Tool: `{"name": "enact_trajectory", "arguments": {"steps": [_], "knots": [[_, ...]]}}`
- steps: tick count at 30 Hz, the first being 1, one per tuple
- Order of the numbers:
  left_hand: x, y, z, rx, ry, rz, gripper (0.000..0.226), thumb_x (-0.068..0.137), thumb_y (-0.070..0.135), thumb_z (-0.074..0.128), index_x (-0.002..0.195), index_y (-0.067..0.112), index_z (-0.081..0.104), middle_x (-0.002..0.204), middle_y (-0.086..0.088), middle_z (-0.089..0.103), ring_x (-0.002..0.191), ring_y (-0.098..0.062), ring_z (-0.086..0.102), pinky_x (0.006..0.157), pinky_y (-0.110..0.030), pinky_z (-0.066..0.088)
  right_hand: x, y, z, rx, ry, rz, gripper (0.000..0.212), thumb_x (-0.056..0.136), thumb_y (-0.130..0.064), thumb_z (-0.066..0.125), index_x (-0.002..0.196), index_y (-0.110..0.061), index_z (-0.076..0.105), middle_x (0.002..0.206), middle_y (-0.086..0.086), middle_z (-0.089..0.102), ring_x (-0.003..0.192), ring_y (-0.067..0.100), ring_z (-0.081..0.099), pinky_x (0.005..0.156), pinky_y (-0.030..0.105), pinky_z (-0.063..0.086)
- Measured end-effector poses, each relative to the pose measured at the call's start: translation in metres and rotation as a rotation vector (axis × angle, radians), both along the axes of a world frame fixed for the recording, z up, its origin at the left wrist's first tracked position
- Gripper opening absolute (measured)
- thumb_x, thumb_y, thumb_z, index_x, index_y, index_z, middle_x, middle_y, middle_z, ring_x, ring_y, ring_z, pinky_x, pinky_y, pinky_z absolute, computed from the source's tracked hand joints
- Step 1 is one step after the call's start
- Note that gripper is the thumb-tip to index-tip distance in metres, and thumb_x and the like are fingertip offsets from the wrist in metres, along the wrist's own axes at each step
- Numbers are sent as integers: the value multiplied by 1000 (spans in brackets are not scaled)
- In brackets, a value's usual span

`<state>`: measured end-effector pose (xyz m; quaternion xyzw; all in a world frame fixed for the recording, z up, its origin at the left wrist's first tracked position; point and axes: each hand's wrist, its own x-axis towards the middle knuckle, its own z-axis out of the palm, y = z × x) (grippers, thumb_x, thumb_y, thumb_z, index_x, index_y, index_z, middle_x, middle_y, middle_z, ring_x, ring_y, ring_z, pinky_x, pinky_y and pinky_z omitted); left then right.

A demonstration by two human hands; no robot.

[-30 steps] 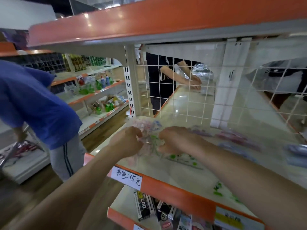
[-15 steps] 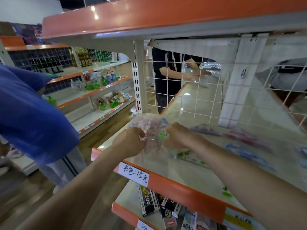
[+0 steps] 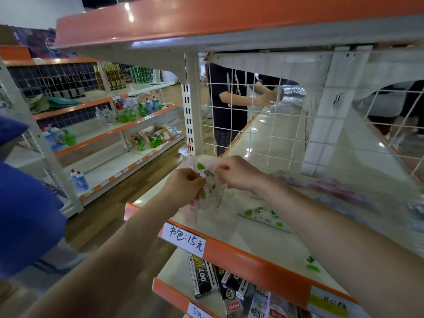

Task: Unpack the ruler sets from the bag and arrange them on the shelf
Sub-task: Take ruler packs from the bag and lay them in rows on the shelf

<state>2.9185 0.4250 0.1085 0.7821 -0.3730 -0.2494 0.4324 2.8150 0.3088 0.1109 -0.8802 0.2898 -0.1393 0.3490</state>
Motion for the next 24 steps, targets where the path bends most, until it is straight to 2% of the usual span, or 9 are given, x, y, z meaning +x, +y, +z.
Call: {"name": "enact_trajectory", "arguments": {"steps": [2, 3, 5, 8, 12, 15, 20, 21, 24], "knots": [[6, 3, -3, 24, -47, 10, 12, 94, 14, 54, 89, 7, 63, 74, -7, 65, 60, -16, 57, 67, -33, 54, 0, -3, -6, -244, 306, 39, 32, 95, -21, 51, 125, -9, 55, 120, 7, 59, 105, 24, 57, 87, 32, 47], [9, 5, -4, 32, -55, 14, 12, 94, 14, 54, 90, 7, 63, 73, -7, 64, 59, -15, 57, 65, -31, 53, 2, -6, -12, -293, 442, 42, 42, 94, -24, 53, 135, -14, 48, 129, 7, 54, 113, 26, 55, 88, 31, 44], [12, 8, -6, 46, -57, 19, 11, 94, 14, 54, 89, 8, 62, 72, -6, 64, 58, -14, 56, 61, -28, 52, 8, -11, -21, -270, 582, 35, 52, 94, -32, 51, 143, -23, 37, 142, 8, 44, 123, 29, 48, 91, 33, 41], [16, 11, -9, 63, -53, 25, 12, 94, 15, 54, 85, 12, 61, 73, -5, 64, 57, -12, 56, 59, -25, 51, 17, -12, -25, -322, 623, 67, 52, 90, -38, 51, 139, -27, 41, 140, 8, 46, 122, 30, 48, 93, 37, 42], [21, 14, -11, 50, -32, 47, 12, 94, 16, 55, 91, 8, 63, 72, -4, 64, 55, -11, 55, 56, -23, 50, 20, -8, -21, -464, 653, 72, 45, 85, -32, 56, 128, -21, 52, 126, 7, 57, 110, 27, 56, 87, 32, 47], [21, 15, -10, 48, -21, 56, 13, 94, 16, 55, 95, 7, 63, 72, -4, 64, 56, -12, 56, 58, -23, 51, 20, -1, -21, -521, 660, 86, 38, 89, -31, 53, 123, -17, 56, 121, 8, 59, 108, 26, 57, 79, 29, 43], [20, 12, -6, 35, -1, 72, 14, 93, 17, 55, 96, 6, 64, 74, -5, 66, 57, -13, 59, 61, -27, 54, 16, 11, -11, -565, 639, 108, 19, 92, -21, 50, 100, -9, 64, 95, 6, 60, 80, 19, 50, 62, 27, 36], [19, 11, -5, 32, 8, 70, 14, 93, 17, 55, 96, 6, 64, 74, -5, 67, 57, -13, 59, 61, -27, 54, 14, 12, -9, -574, 637, 108, 16, 93, -15, 49, 99, -9, 62, 97, 8, 59, 82, 20, 50, 64, 27, 35], [14, 8, -2, 4, 59, 72, 14, 93, 14, 55, 96, 4, 63, 75, -8, 68, 54, -16, 61, 62, -32, 57, 5, 10, -8, -599, 511, 85, 31, 95, -4, 40, 120, -7, 58, 118, 12, 60, 105, 26, 56, 74, 28, 38]]}}
